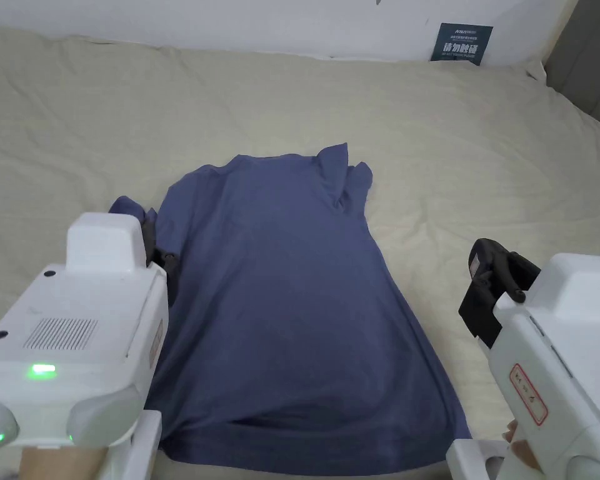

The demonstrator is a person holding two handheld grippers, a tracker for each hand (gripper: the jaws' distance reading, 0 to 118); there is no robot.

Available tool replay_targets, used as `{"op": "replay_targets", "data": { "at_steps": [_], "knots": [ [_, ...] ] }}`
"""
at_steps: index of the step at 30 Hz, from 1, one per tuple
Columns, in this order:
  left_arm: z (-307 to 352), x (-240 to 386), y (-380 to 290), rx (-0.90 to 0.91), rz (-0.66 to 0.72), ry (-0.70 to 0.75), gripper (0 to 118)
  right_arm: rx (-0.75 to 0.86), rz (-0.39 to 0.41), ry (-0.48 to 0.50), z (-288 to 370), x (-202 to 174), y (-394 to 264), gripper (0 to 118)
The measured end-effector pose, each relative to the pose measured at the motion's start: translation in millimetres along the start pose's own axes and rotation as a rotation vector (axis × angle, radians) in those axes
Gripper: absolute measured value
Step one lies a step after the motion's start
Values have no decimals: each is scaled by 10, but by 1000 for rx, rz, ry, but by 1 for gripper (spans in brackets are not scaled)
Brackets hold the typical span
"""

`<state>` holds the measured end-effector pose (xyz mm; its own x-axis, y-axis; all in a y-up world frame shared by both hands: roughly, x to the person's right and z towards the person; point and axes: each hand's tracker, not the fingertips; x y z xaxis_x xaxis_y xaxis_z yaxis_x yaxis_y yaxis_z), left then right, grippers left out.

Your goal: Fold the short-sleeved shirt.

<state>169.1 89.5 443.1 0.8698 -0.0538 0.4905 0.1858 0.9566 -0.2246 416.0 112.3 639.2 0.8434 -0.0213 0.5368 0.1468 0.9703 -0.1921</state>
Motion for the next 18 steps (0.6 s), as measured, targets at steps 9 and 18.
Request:
{"op": "replay_targets", "data": {
  "at_steps": [9, 18],
  "knots": [
    [-1044, -46, 465, -120, 64, -161, 56, -54, 9, 30, -90, 22, -87, 1],
    [-2648, 575, 1048, -336, -40, -347, 118, -182, -26, 101, -508, 279, -305, 1]
  ]
}}
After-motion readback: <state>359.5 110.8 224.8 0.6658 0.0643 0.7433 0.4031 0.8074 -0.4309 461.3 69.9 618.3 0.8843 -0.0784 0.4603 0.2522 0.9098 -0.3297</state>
